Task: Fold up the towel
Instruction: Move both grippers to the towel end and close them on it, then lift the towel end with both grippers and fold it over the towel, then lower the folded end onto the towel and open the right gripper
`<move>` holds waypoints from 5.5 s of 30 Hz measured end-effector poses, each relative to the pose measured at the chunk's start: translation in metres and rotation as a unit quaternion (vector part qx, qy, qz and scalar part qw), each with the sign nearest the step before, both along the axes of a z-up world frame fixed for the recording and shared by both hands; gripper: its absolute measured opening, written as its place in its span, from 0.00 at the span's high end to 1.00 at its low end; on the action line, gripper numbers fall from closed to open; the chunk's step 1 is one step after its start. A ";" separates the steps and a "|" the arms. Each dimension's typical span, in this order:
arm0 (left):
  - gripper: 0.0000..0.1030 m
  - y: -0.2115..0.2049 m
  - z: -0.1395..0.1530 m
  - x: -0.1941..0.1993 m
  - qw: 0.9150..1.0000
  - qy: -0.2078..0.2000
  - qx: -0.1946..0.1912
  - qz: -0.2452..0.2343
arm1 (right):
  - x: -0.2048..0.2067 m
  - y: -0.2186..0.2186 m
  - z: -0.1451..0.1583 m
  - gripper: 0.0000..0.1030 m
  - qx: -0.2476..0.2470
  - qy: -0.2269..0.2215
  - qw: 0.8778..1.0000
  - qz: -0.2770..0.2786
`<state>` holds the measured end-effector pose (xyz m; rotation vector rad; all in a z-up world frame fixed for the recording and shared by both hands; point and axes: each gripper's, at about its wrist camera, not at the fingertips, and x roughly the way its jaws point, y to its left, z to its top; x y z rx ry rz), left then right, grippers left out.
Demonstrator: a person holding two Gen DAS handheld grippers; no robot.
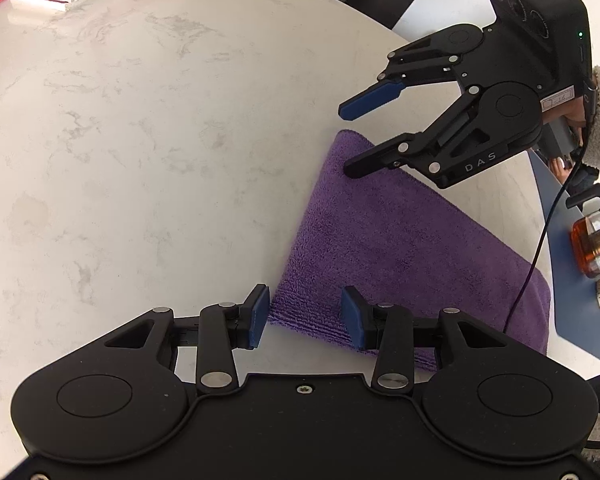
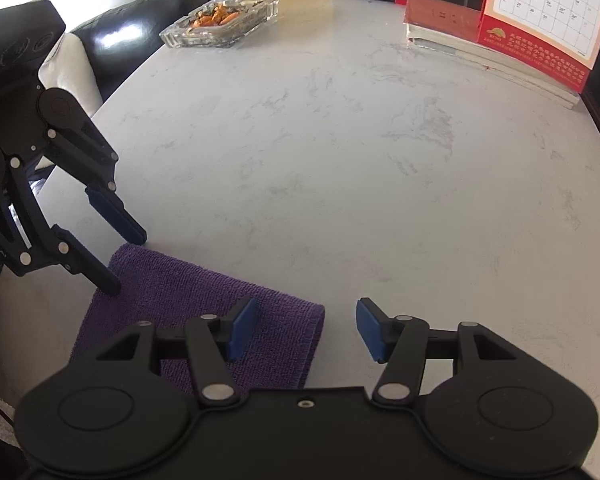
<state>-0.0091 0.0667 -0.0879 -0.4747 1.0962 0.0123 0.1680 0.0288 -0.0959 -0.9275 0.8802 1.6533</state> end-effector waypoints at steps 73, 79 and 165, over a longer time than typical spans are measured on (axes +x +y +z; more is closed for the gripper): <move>0.94 -0.084 0.085 -0.007 0.989 -0.101 0.025 -0.103 | -0.056 -0.129 0.085 0.89 0.022 -0.136 0.991 -0.003; 0.94 -0.117 0.088 -0.010 0.986 -0.104 0.034 -0.127 | -0.060 -0.167 0.090 0.89 0.051 -0.143 0.988 -0.024; 0.81 -0.245 0.001 0.054 0.928 -0.050 0.053 -0.366 | -0.143 -0.383 0.024 0.89 0.061 -0.134 0.898 -0.415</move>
